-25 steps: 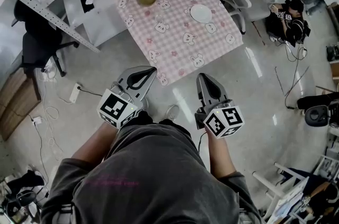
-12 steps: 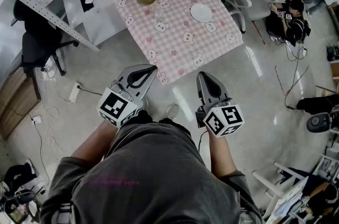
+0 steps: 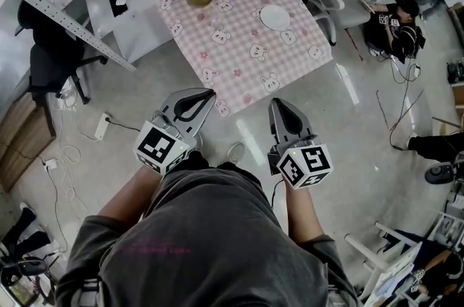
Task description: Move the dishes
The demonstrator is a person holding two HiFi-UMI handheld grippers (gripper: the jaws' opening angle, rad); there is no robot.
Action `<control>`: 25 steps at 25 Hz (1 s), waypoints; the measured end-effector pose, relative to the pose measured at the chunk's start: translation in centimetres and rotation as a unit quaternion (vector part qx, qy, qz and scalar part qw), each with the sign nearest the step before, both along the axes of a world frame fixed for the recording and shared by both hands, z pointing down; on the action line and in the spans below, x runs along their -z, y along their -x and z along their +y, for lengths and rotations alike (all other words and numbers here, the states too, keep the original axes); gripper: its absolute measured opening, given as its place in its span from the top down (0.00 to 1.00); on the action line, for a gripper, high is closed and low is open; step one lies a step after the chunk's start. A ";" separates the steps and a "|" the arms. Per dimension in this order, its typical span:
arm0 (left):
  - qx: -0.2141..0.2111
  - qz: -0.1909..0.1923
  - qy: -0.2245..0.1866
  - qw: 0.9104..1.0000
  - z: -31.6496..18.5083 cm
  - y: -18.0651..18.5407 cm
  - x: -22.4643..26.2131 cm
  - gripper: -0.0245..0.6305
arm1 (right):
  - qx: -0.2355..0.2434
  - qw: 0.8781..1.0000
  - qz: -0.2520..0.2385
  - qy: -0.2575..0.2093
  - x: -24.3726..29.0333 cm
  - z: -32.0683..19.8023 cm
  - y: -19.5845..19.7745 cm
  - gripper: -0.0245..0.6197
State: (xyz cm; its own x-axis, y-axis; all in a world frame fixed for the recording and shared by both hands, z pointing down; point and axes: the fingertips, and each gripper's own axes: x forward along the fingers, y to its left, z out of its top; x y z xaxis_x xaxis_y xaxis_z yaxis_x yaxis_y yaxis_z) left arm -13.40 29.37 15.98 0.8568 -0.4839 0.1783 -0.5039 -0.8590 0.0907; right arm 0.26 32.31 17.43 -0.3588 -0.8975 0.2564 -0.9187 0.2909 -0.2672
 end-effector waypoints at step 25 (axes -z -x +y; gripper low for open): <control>0.004 -0.002 0.003 1.000 1.1 -0.8 -0.3 0.85 | 0.004 1.000 -0.004 0.000 -0.3 1.1 -0.4 0.93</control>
